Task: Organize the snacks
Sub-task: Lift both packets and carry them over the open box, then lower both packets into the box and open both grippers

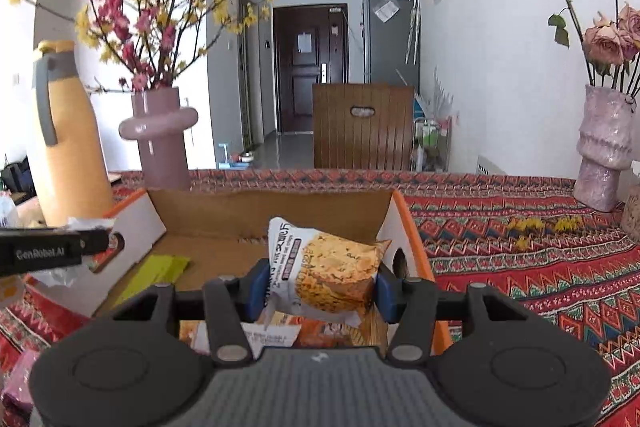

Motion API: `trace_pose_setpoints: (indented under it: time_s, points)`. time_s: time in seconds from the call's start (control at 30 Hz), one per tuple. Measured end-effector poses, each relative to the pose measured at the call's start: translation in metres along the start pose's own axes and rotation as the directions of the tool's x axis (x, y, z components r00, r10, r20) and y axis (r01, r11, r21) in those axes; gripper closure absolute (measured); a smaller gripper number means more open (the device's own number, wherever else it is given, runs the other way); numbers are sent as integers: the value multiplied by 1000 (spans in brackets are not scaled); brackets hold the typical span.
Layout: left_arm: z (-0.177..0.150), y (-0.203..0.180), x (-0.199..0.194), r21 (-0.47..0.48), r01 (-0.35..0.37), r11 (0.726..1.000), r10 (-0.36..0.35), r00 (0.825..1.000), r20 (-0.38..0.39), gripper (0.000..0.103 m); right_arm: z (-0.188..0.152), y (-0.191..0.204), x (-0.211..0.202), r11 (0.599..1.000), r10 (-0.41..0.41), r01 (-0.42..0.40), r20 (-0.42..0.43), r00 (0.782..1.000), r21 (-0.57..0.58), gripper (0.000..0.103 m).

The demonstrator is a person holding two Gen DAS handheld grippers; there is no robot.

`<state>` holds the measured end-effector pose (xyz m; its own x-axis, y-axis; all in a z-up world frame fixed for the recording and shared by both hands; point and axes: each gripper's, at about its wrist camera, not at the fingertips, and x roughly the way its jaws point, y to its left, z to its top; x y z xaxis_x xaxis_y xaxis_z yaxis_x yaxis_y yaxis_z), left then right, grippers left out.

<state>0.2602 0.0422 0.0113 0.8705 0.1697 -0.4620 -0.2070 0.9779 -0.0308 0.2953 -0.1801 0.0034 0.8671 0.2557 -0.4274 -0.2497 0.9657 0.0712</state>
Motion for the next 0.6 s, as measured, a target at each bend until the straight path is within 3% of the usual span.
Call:
trace_pose_setpoints:
  time_s: [0.1,0.2,0.27,0.3,0.33,0.37,0.4,0.6]
  points:
    - [-1,0,0,-6,-1,1000,1,1000,-4,52,-1,3,1,1000,2,-2,-1,1000,-6,49]
    - [-2,0,-4,-10,-2,1000,2,1000,17,32,-2,1,-2,1000,2,-2,1,1000,5,45]
    - [-1,0,-8,-17,-6,1000,7,999,39,10,-2,-1,-4,1000,9,-9,9,1000,18,31]
    - [-1,1,-10,-21,-8,1000,9,999,50,6,-2,-2,-7,1000,10,-10,18,1000,25,25]
    - [-2,1,-12,-27,-8,1000,10,998,60,0,-2,-2,-9,999,8,-9,30,1000,31,12]
    - [-2,1,-13,-31,-8,999,10,998,66,0,-2,-3,-12,999,7,-9,44,999,39,2]
    - [-2,1,-14,-33,-9,999,12,997,70,0,-1,-4,-13,999,9,-12,55,998,50,0]
    - [-4,0,-12,-30,-14,999,16,998,58,0,-4,-8,-17,996,8,-14,72,997,84,0]
